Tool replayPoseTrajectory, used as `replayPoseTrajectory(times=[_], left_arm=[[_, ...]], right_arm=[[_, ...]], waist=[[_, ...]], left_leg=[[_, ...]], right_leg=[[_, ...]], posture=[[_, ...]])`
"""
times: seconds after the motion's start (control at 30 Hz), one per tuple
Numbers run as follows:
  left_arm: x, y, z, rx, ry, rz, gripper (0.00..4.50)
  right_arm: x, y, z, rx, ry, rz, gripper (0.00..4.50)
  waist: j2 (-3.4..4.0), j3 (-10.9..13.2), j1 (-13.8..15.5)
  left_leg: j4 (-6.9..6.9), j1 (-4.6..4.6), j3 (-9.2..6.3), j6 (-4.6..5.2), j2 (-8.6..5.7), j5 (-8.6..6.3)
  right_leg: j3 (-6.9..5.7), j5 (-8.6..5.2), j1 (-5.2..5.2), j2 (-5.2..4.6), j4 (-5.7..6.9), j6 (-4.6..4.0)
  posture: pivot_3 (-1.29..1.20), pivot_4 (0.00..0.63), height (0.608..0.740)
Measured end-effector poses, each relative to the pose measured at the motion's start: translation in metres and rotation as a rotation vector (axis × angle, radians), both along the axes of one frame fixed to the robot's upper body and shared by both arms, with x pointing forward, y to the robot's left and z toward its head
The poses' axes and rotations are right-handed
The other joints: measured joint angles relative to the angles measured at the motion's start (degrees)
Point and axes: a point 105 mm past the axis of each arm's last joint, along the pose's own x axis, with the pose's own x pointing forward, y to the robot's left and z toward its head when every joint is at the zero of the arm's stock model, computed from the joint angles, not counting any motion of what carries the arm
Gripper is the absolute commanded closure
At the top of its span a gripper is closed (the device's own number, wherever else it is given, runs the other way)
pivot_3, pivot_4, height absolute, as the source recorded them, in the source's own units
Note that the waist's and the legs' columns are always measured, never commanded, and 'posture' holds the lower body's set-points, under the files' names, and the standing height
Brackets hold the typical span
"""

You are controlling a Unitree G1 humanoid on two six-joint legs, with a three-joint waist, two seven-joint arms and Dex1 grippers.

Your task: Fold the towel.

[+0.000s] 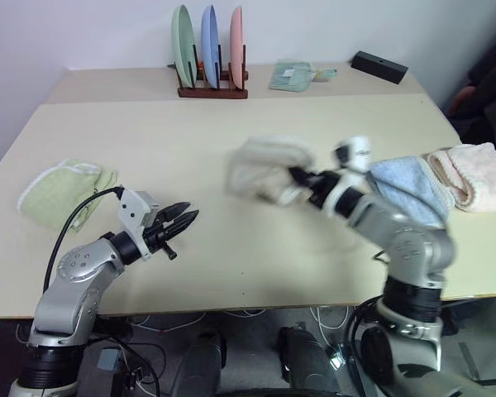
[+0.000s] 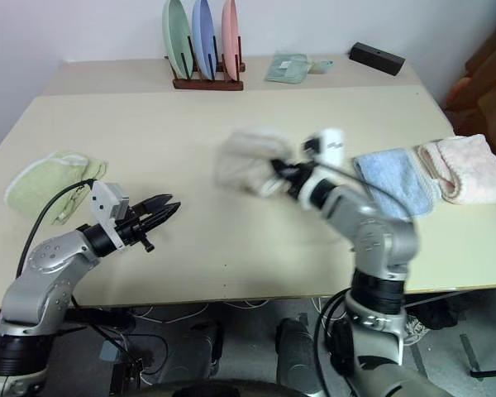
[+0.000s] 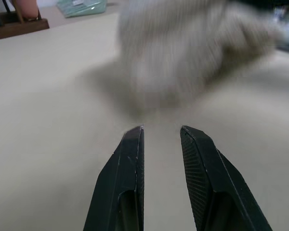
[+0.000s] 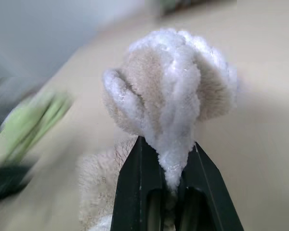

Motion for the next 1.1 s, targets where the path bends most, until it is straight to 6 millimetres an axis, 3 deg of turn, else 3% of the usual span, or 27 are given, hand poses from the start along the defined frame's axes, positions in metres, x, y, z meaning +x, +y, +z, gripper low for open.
replayPoseTrajectory(times=[0.1, 0.17, 0.23, 0.3, 0.37, 0.5, 0.7, 0.87, 0.97, 1.1], left_arm=[[0.008, -0.012, 0.0, -0.019, 0.003, -0.042, 3.31], [0.012, -0.022, -0.001, -0.032, 0.01, -0.073, 3.31], [0.017, -0.031, -0.001, -0.032, 0.009, -0.101, 3.31], [0.022, -0.039, 0.001, -0.044, 0.002, -0.123, 3.31], [0.023, -0.044, 0.002, -0.045, -0.004, -0.143, 3.31], [0.023, -0.047, 0.0, -0.034, -0.002, -0.161, 3.31], [0.023, -0.047, -0.002, -0.029, 0.004, -0.166, 3.31], [0.023, -0.048, -0.003, -0.022, 0.004, -0.17, 3.31], [0.022, -0.052, -0.004, -0.025, 0.007, -0.182, 3.31], [0.022, -0.054, -0.005, -0.027, 0.007, -0.186, 3.31]], right_arm=[[-0.005, -0.086, 0.032, 0.046, -0.073, -0.322, 4.47], [-0.017, -0.136, 0.036, 0.115, -0.073, -0.518, 4.47], [-0.03, -0.171, 0.019, 0.177, -0.009, -0.659, 4.47], [-0.042, -0.19, -0.012, 0.22, 0.103, -0.73, 4.47], [-0.049, -0.196, -0.036, 0.236, 0.198, -0.755, 4.47], [-0.056, -0.195, -0.059, 0.239, 0.277, -0.766, 4.47], [-0.053, -0.195, -0.055, 0.227, 0.237, -0.778, 4.47], [-0.037, -0.184, -0.013, 0.091, 0.072, -0.698, 4.47], [-0.025, -0.173, 0.027, 0.086, -0.071, -0.652, 4.47], [-0.018, -0.161, 0.061, 0.13, -0.189, -0.598, 4.47]], waist=[[0.0, 0.0, 0.2], [-0.03, 0.0, -0.1], [-0.03, 0.0, -0.4], [0.05, 0.0, -0.8], [0.31, 0.0, -1.2], [0.4, 0.0, -1.9], [0.41, 0.0, -1.8], [0.46, 0.0, -2.0], [0.48, 0.0, -1.9], [0.47, 0.0, -1.5]], left_leg=[[-0.01, -0.02, 0.01, 0.0, -0.01, 0.0], [-0.04, 0.01, 0.02, 0.02, 0.0, 0.0], [-0.08, 0.05, 0.04, 0.03, 0.01, 0.0], [-0.1, 0.09, 0.08, 0.05, 0.02, 0.0], [-0.09, 0.11, 0.15, 0.06, 0.02, 0.0], [-0.1, 0.12, 0.14, 0.06, 0.02, 0.0], [-0.08, 0.1, 0.13, 0.06, 0.01, 0.0], [-0.06, 0.1, 0.14, 0.06, 0.01, 0.0], [-0.08, 0.1, 0.1, 0.06, 0.02, 0.0], [-0.08, 0.04, 0.09, 0.06, 0.01, 0.0]], right_leg=[[0.0, 0.0, 0.04, -0.01, -0.1, 0.0], [-0.01, 0.01, 0.05, -0.01, -0.1, 0.02], [0.0, 0.02, 0.04, 0.0, -0.06, 0.05], [0.05, 0.1, 0.03, 0.0, -0.01, 0.19], [0.14, 0.1, 0.02, 0.0, 0.02, 0.19], [0.13, 0.1, 0.02, 0.0, 0.03, 0.2], [0.13, 0.09, 0.03, 0.0, 0.02, 0.22], [0.13, 0.08, 0.02, 0.0, 0.01, 0.22], [0.11, 0.08, 0.02, 0.01, 0.02, 0.23], [0.1, 0.07, 0.03, 0.01, -0.04, 0.26]], posture=[[0.0, 0.15, 0.74], [0.0, 0.15, 0.74], [0.0, 0.15, 0.74], [0.0, 0.15, 0.74], [0.0, 0.15, 0.74], [0.0, 0.15, 0.74], [0.0, 0.15, 0.74], [0.0, 0.15, 0.74], [0.0, 0.15, 0.74], [0.0, 0.15, 0.74]])
